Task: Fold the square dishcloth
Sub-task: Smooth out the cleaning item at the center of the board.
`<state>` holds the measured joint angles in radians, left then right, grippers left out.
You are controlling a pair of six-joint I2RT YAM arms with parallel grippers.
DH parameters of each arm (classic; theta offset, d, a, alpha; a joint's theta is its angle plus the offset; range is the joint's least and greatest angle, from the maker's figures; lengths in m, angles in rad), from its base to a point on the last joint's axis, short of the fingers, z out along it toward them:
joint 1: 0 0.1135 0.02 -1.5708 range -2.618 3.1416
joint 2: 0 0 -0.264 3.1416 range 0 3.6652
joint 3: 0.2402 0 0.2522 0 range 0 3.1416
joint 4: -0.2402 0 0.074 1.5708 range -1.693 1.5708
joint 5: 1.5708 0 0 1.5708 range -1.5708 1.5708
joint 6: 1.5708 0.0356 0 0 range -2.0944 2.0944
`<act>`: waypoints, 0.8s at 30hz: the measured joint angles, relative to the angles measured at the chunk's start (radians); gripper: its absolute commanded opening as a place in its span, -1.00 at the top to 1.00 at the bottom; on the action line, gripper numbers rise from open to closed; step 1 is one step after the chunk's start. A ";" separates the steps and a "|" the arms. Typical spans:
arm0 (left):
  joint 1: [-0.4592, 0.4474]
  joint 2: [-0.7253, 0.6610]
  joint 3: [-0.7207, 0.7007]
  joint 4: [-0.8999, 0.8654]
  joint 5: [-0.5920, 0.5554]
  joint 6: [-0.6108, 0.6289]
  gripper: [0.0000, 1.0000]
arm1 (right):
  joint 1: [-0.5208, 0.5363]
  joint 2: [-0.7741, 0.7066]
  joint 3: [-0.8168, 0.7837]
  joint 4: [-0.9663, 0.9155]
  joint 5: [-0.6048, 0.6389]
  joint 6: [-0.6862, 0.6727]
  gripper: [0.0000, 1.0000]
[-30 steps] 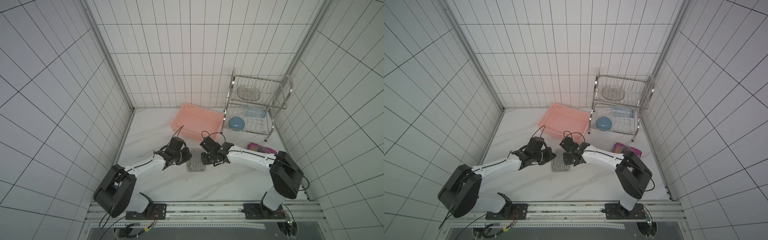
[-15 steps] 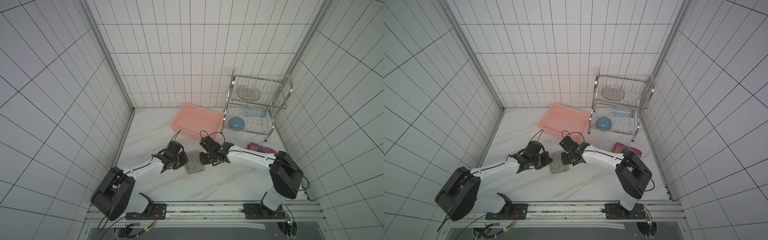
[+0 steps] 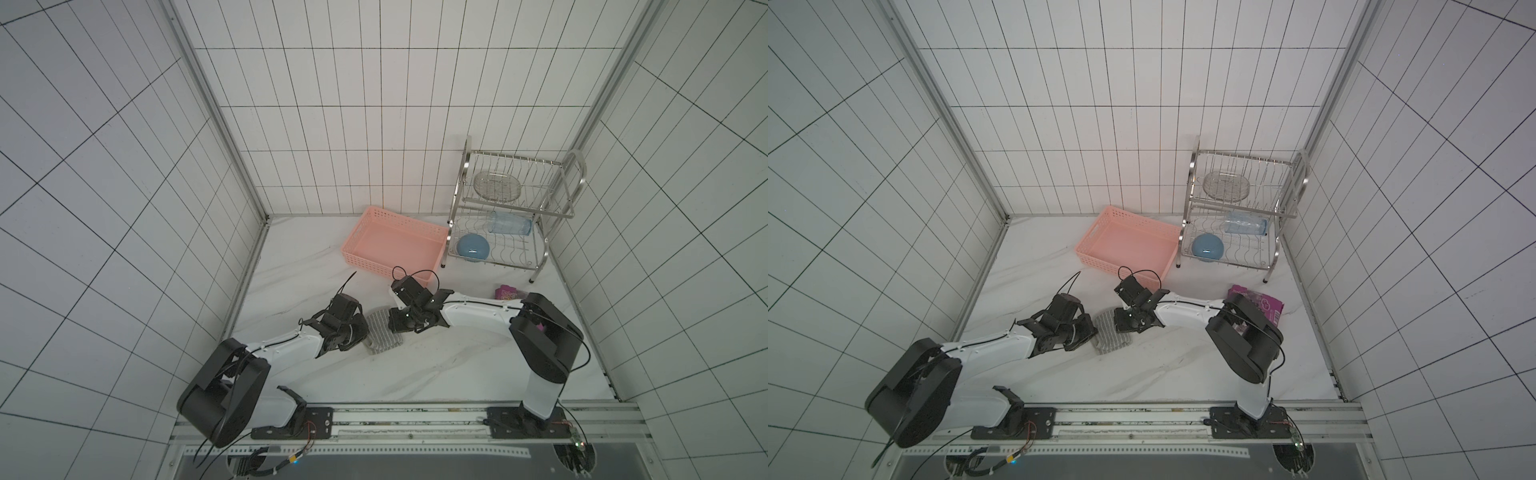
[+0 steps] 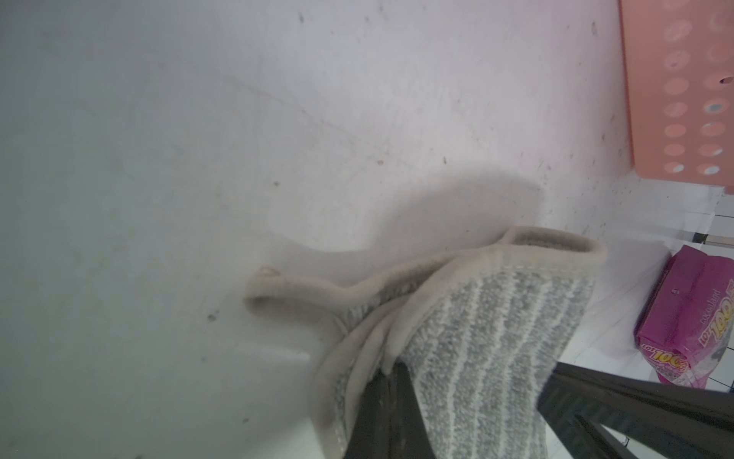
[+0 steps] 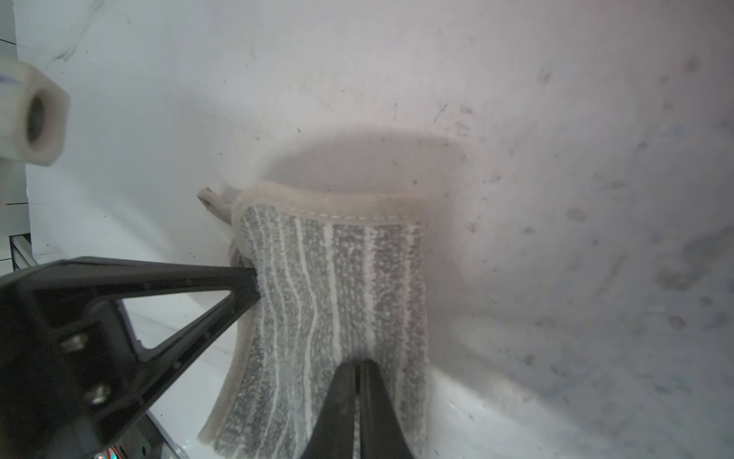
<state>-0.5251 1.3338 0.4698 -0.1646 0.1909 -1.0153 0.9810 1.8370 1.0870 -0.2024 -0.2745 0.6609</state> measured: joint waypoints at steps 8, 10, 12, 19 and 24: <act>0.008 -0.026 -0.032 0.033 -0.007 -0.019 1.00 | -0.006 0.024 -0.046 0.100 -0.037 0.049 0.80; 0.011 -0.044 -0.035 0.017 -0.011 -0.019 1.00 | -0.006 0.024 -0.048 0.108 -0.037 0.050 0.78; 0.012 -0.068 -0.035 -0.006 -0.015 -0.018 0.93 | -0.006 0.024 -0.048 0.108 -0.036 0.048 0.73; 0.012 -0.188 0.002 -0.129 -0.031 -0.008 0.63 | 0.017 -0.040 -0.048 0.048 0.018 0.013 0.63; 0.012 -0.270 0.052 -0.201 -0.065 -0.014 0.62 | 0.033 -0.116 -0.048 0.025 0.047 -0.001 0.62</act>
<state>-0.5133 1.0634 0.5220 -0.3656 0.1261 -1.0294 1.0138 1.7210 1.0389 -0.1772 -0.2276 0.6601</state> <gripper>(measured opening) 0.184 0.189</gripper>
